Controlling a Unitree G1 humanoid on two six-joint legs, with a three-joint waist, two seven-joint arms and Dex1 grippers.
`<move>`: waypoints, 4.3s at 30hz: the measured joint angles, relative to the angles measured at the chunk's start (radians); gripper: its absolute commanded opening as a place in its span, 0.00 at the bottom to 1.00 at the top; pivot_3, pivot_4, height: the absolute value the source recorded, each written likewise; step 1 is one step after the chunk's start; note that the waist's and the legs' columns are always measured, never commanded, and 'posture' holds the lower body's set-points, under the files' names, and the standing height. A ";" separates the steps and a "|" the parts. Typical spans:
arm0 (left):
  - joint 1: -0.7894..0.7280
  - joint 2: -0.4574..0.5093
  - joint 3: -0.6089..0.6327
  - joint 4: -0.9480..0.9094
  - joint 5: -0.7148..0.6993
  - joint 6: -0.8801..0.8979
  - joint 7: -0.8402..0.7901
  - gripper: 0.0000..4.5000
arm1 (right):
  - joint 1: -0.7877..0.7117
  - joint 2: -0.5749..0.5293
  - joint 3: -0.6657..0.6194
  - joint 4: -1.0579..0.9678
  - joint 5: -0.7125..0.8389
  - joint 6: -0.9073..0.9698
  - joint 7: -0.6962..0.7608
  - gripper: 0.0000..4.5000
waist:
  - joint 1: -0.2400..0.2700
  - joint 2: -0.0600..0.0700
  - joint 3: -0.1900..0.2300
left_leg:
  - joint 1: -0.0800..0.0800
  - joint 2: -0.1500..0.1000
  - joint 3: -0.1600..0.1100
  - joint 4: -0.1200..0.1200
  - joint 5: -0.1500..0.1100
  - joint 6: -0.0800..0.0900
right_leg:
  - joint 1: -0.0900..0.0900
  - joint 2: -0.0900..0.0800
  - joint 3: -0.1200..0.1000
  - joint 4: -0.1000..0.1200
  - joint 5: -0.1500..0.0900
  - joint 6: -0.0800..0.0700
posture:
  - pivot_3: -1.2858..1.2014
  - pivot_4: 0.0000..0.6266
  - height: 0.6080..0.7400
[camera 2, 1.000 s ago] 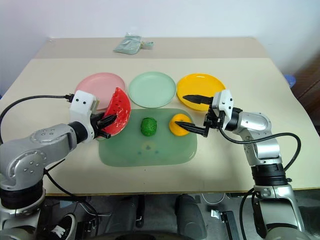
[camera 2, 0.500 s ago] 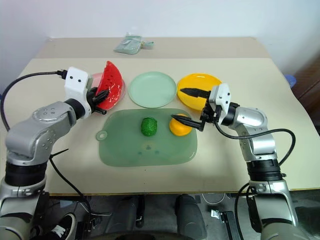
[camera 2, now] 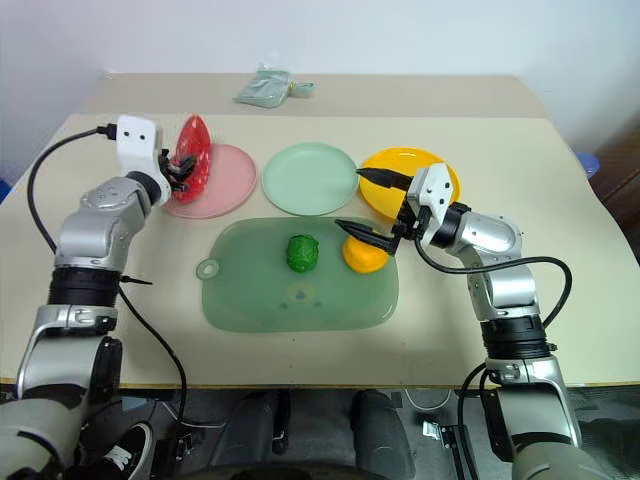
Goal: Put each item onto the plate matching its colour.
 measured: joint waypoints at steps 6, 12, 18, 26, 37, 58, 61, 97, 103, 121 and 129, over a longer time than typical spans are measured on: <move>-0.009 -0.019 0.000 0.008 0.002 -0.036 -0.073 0.99 | 0.000 0.001 -0.001 0.012 -0.012 -0.021 -0.013 1.00 | -0.001 0.000 0.000 | 0.000 0.000 0.000 0.000 0.000 0.000 | 0.000 0.000 0.000 0.000 0.000 0.000 | 0.52 0.24 1.00; 0.003 -0.009 0.033 -0.224 -0.123 0.067 -0.245 0.99 | -0.003 0.001 -0.002 0.018 -0.012 -0.025 -0.013 1.00 | -0.002 0.000 0.000 | 0.000 0.000 0.000 0.000 0.000 0.000 | 0.000 0.000 0.000 0.000 0.000 0.000 | 0.52 0.24 1.00; 0.072 0.044 0.040 -0.454 -0.294 0.162 -0.481 0.99 | -0.023 0.001 -0.009 0.043 -0.008 -0.025 -0.009 1.00 | -0.005 0.000 0.000 | 0.000 0.000 0.000 0.000 0.000 0.000 | 0.000 0.000 0.000 0.000 0.000 0.000 | 0.52 0.24 1.00; 0.221 0.125 0.013 -0.608 -0.436 0.167 -0.784 0.99 | -0.032 0.000 0.006 0.015 0.005 0.040 0.019 1.00 | -0.007 0.000 0.000 | 0.000 0.000 0.000 0.000 0.000 0.000 | 0.000 0.000 0.000 0.000 0.000 0.000 | 0.52 0.24 1.00; 0.311 0.155 0.038 -0.637 -0.475 0.100 -0.904 0.99 | -0.059 0.001 0.045 -0.088 0.025 0.180 -0.009 1.00 | 0.001 0.000 0.000 | 0.000 0.000 0.000 0.000 0.000 0.000 | 0.000 0.000 0.000 -0.001 0.000 0.000 | 0.52 0.24 1.00; 0.514 0.272 0.109 -0.583 -0.397 -0.165 -1.077 0.99 | -0.265 0.051 0.411 -0.170 -0.175 0.645 -0.114 1.00 | -0.023 0.000 0.000 | -0.005 0.001 0.000 -0.001 0.000 0.000 | -0.006 0.000 0.000 0.001 0.000 -0.001 | 0.52 0.24 1.00; 0.517 0.272 0.109 -0.587 -0.397 -0.175 -1.072 0.99 | -0.273 0.050 0.431 -0.166 -0.194 0.655 -0.101 1.00 | -0.024 0.000 0.000 | -0.005 0.001 0.000 -0.001 0.000 0.000 | -0.007 0.000 0.000 0.001 0.000 -0.001 | 0.52 0.24 1.00; 0.475 0.166 0.113 -0.593 -0.420 0.038 -0.736 1.00 | -0.532 0.293 0.264 0.456 -0.313 0.335 -0.323 0.64 | -0.026 0.000 0.000 | -0.006 0.001 0.000 -0.001 0.000 0.000 | -0.007 0.000 0.000 0.001 0.000 0.000 | 0.52 0.24 1.00; 0.450 0.091 0.105 -0.618 -0.372 0.007 -0.618 1.00 | -0.588 0.371 0.261 0.761 -0.380 0.171 -0.418 0.73 | -0.033 0.000 0.000 | -0.006 0.001 0.000 -0.002 0.000 0.000 | -0.008 0.000 0.001 0.001 0.000 -0.001 | 0.52 0.24 1.00; 0.531 0.144 0.116 -0.682 -0.499 0.021 -0.834 1.00 | -0.490 0.165 0.111 0.494 -0.197 0.206 -0.054 0.99 | -0.024 0.000 0.000 | -0.006 0.001 0.000 -0.002 0.000 0.000 | -0.007 0.000 0.001 0.000 0.000 0.000 | 0.52 0.24 1.00; 0.528 0.203 0.014 -0.716 -0.487 0.042 -0.961 1.00 | -0.262 -0.071 0.206 0.083 -0.109 0.502 0.225 0.99 | -0.033 0.002 0.001 | -0.004 0.002 0.000 -0.003 0.000 0.000 | -0.008 0.001 0.001 0.002 0.000 -0.001 | 0.52 0.24 1.00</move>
